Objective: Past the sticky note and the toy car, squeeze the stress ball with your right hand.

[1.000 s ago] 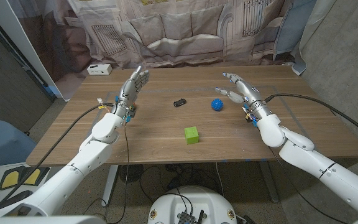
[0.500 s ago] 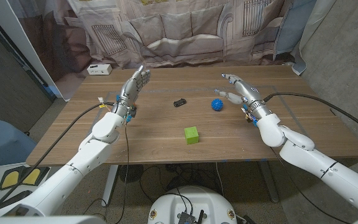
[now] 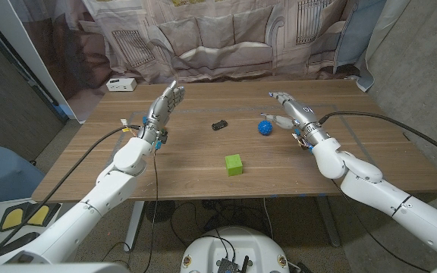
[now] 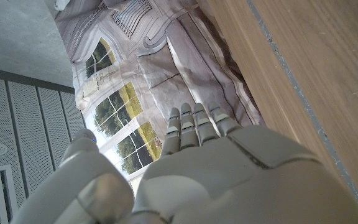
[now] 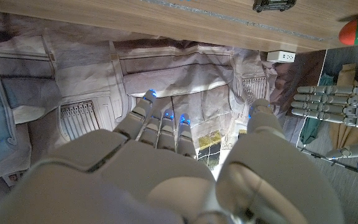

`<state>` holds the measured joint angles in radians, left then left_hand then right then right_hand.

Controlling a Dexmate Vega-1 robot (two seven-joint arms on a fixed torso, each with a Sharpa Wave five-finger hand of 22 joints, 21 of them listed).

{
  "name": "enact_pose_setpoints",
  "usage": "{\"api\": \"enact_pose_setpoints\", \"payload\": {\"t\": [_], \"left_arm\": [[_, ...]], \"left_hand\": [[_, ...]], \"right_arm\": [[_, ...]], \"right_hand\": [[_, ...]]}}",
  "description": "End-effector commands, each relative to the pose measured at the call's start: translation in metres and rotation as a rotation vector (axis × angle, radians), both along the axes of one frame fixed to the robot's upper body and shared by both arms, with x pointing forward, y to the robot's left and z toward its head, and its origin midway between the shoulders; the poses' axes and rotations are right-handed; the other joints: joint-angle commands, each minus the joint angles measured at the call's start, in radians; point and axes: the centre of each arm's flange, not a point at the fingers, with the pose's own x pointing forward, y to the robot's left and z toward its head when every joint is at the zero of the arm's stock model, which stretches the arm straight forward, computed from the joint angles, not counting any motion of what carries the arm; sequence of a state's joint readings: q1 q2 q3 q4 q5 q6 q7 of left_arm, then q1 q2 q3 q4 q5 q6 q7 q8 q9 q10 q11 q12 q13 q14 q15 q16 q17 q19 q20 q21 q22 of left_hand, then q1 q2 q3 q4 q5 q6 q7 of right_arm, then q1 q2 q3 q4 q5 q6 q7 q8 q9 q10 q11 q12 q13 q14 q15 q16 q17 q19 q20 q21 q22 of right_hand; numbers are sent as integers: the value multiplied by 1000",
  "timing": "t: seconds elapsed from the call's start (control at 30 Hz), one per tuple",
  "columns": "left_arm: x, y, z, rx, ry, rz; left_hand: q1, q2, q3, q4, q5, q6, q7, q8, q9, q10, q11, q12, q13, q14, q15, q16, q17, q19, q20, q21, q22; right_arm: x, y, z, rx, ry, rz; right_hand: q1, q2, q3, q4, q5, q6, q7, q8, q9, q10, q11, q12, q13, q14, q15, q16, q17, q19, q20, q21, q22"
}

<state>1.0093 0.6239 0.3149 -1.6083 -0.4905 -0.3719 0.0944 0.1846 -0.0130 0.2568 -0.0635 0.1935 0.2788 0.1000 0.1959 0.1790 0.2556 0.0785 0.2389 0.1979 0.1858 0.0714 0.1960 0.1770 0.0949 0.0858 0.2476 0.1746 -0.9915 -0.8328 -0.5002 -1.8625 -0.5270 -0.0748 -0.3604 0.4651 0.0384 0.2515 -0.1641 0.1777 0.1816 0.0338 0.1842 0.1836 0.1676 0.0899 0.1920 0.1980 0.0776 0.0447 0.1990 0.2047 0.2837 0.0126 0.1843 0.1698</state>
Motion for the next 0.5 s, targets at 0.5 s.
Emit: {"api": "enact_pose_setpoints", "payload": {"t": [0.5], "left_arm": [[-5,-4,-5,-2,2,2]], "left_hand": [[11,4,4,-9,-1,11,6,2,3,8,-1,-5,2,6,4,-2,3,6,1,-8,2]], "right_arm": [[10,16,6,-140,105,-100]], "right_hand": [[37,10,18,0,5,-8,0,3,6,-18,0,0,3,-16,-6,-3,2,-12,-13,5,3]]}}
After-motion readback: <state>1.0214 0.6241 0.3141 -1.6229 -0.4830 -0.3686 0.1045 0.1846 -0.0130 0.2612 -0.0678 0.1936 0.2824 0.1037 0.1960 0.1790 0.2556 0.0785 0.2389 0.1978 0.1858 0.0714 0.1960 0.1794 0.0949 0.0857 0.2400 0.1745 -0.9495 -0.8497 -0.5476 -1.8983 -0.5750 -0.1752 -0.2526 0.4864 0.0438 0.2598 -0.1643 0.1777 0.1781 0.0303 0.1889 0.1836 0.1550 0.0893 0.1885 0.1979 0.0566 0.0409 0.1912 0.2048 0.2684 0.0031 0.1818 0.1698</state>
